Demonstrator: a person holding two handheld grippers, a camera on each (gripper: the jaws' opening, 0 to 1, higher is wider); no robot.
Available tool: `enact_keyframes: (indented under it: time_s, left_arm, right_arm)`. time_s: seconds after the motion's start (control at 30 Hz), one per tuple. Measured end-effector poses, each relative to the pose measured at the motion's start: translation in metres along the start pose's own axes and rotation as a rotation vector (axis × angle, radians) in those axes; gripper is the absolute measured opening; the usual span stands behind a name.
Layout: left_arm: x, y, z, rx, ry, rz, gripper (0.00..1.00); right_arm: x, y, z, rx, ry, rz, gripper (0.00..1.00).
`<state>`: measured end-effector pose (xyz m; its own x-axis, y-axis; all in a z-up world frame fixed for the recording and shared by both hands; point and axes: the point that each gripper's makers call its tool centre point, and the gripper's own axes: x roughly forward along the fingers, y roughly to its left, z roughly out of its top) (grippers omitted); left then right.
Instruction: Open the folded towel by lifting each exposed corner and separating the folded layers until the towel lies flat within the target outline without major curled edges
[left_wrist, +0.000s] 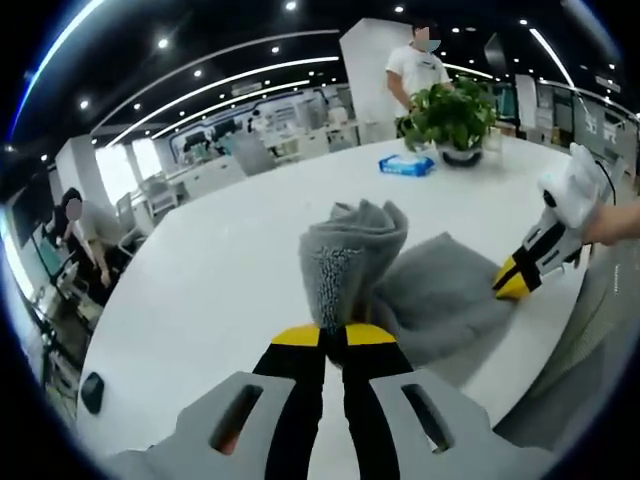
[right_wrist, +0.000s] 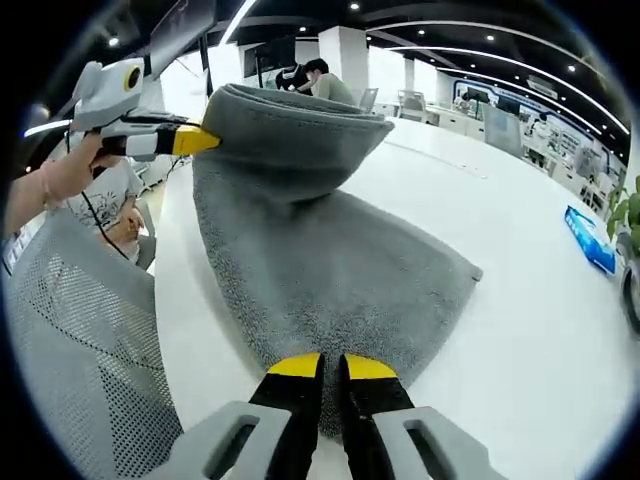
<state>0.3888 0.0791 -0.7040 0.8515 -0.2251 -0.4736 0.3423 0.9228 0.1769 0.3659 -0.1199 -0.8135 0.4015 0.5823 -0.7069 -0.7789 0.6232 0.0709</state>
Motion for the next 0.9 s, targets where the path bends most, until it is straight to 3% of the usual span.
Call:
enact_keyframes:
  time_s: [0.33, 0.9]
  left_arm:
    - [-0.002, 0.003, -0.012, -0.011, 0.024, 0.005, 0.04]
    - [-0.005, 0.008, -0.050, -0.069, 0.107, 0.002, 0.04]
  right_arm:
    - [-0.001, 0.001, 0.000, 0.001, -0.001, 0.000, 0.04]
    - [0.000, 0.001, 0.000, 0.001, -0.004, 0.002, 0.04]
